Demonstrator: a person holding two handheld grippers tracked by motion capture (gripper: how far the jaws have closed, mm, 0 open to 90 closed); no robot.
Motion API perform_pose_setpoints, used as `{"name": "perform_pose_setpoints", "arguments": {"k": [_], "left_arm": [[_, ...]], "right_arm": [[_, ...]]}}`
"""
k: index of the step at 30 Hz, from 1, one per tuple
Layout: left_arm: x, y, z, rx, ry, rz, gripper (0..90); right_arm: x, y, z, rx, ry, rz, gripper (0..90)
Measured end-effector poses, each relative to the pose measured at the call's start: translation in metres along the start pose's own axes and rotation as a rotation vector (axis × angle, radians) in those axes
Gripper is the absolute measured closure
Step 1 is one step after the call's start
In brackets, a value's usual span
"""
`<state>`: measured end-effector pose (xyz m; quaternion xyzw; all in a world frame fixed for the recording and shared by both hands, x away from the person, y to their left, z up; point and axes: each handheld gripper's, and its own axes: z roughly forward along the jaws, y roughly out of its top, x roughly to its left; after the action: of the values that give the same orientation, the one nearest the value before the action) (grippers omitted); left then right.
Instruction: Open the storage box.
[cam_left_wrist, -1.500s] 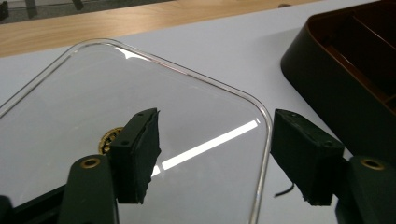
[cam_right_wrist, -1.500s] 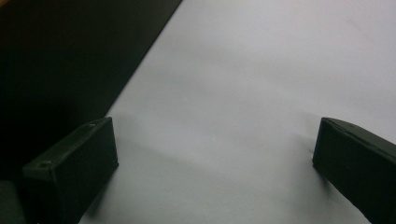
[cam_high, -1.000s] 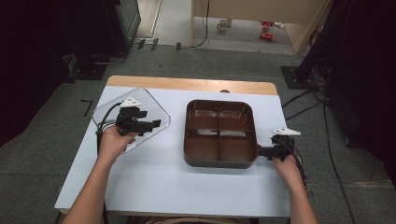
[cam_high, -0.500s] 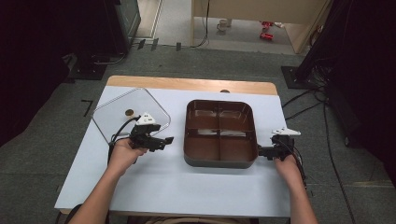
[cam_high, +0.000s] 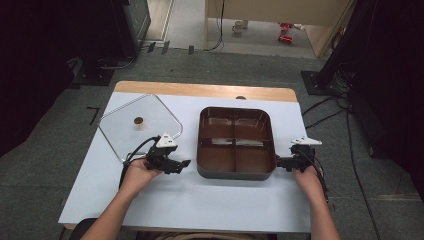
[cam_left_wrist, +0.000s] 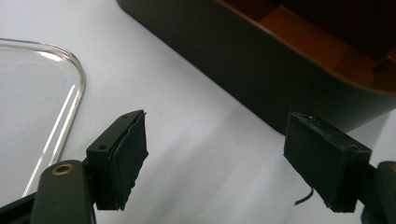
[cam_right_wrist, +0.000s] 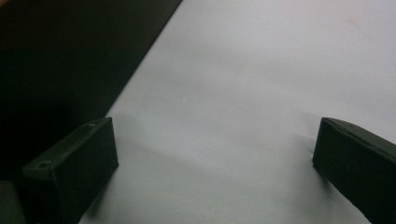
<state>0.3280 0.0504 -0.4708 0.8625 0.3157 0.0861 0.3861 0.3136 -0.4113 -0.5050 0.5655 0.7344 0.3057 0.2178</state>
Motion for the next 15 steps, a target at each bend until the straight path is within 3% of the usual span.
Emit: {"name": "perform_pose_setpoints", "arguments": {"k": [2, 3, 7, 8, 11, 15], "left_arm": [[-0.001, -0.001, 0.005, 0.020, -0.008, 0.000, 21.3], [-0.004, -0.002, 0.010, 0.044, -0.004, 0.022, 21.3], [-0.008, -0.005, 0.022, 0.082, -0.016, 0.048, 20.9], [-0.008, -0.005, 0.022, 0.082, -0.016, 0.048, 17.8], [-0.015, -0.008, 0.025, 0.082, 0.013, 0.119, 16.7], [-0.016, -0.010, 0.026, 0.057, 0.020, 0.103, 15.8]], "right_arm": [[0.000, 0.000, 0.000, 0.000, 0.000, 0.000, 0.0], [0.000, 0.000, 0.000, 0.000, 0.000, 0.000, 0.0], [0.000, 0.000, 0.000, 0.000, 0.000, -0.001, 0.0], [0.000, 0.000, 0.000, 0.000, 0.000, -0.001, 0.0], [0.000, 0.000, 0.000, 0.000, -0.001, -0.001, 0.0], [0.000, 0.000, 0.000, 0.000, -0.001, -0.001, 0.0]]}}
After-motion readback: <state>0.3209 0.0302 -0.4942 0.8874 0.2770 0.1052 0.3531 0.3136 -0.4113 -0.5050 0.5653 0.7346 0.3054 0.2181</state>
